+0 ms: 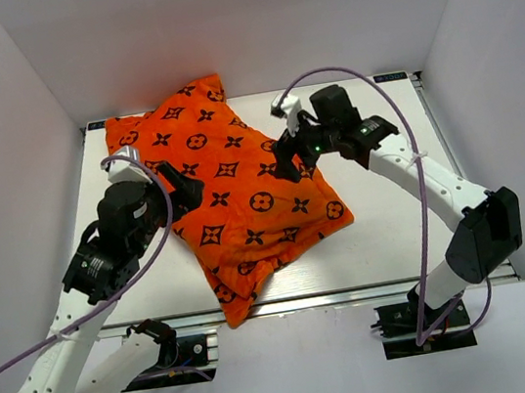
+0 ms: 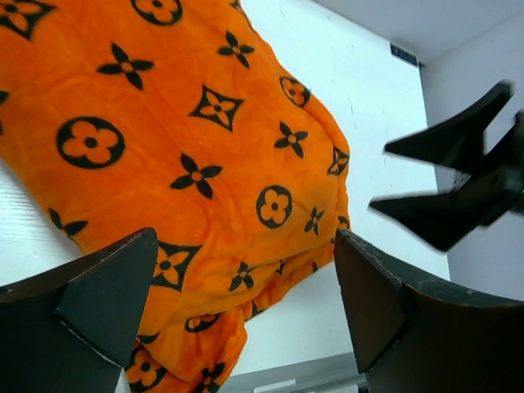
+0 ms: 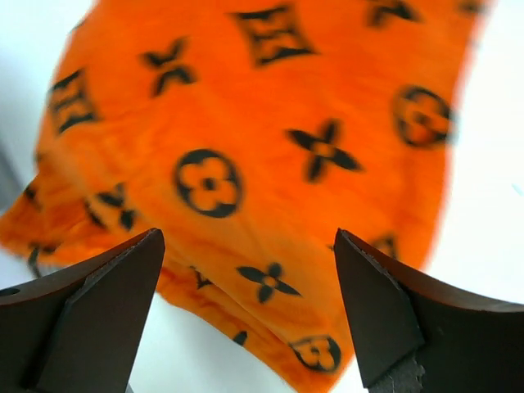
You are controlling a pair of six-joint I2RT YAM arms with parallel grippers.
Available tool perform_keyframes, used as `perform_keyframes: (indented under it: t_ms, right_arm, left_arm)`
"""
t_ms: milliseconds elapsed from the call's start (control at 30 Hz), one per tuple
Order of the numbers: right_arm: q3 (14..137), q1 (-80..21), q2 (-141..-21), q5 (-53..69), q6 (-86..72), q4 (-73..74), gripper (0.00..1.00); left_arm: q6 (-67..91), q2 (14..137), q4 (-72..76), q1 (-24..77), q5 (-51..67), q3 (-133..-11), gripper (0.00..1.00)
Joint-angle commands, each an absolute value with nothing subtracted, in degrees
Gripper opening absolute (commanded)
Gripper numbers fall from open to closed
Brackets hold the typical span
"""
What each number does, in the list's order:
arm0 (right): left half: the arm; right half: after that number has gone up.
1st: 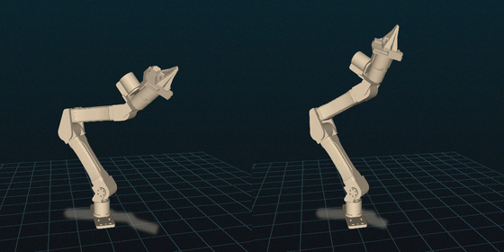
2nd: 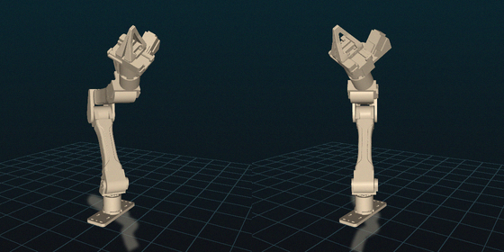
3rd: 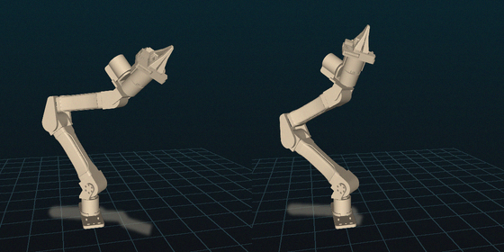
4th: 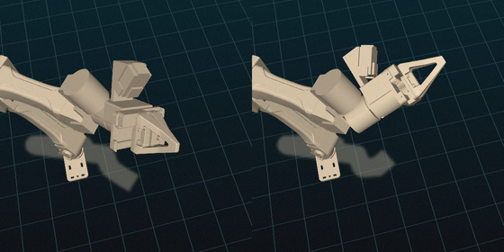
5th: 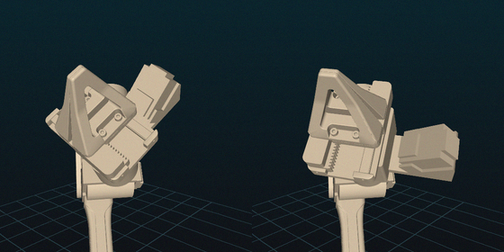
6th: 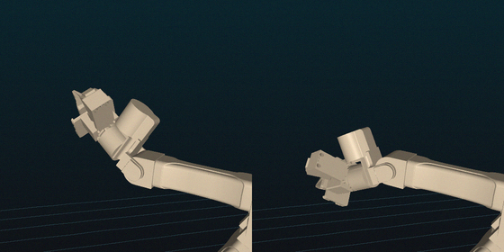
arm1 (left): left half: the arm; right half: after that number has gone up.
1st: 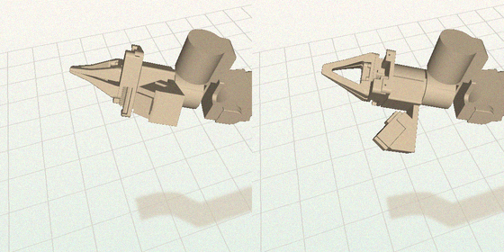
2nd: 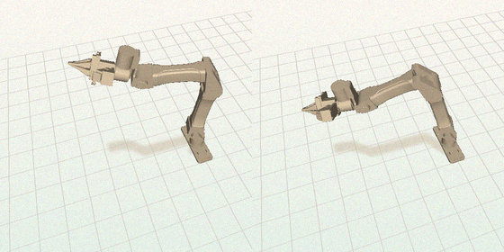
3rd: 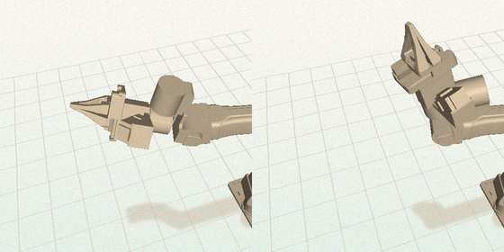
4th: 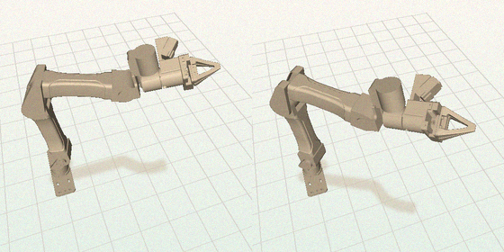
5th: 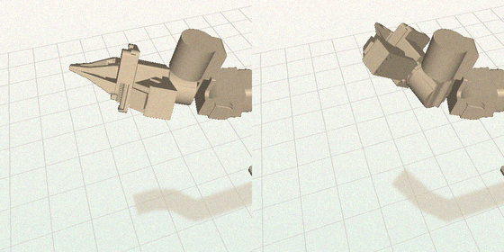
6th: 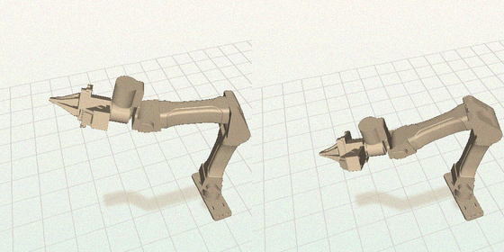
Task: Put the pillow into the pillowcase
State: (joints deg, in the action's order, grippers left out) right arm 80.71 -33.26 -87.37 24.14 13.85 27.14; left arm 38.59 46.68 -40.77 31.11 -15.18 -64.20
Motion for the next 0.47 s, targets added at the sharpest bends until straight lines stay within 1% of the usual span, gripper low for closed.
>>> perform_keyframes:
  t_ms: [0, 100, 267, 433]
  right_arm:
    - [86.38, -32.52, -84.46, 14.16, 6.6, 26.95, 0.89]
    - [90.52, -32.52, -85.25, 10.56, 3.44, 32.41, 0.89]
    - [90.88, -32.26, -84.29, 3.88, 2.55, 34.54, 0.89]
    - [89.47, -30.24, -82.44, 4.74, 3.42, 32.87, 0.89]
  left_arm:
    - [38.15, 46.15, -39.38, 30.94, -11.52, -64.96, 0.98]
    - [37.62, 44.56, -36.83, 30.94, -10.55, -63.72, 0.98]
    - [36.74, 44.3, -36.39, 30.94, -8.44, -63.81, 0.98]
    - [36.56, 43.6, -36.04, 30.94, -7.12, -63.63, 0.98]
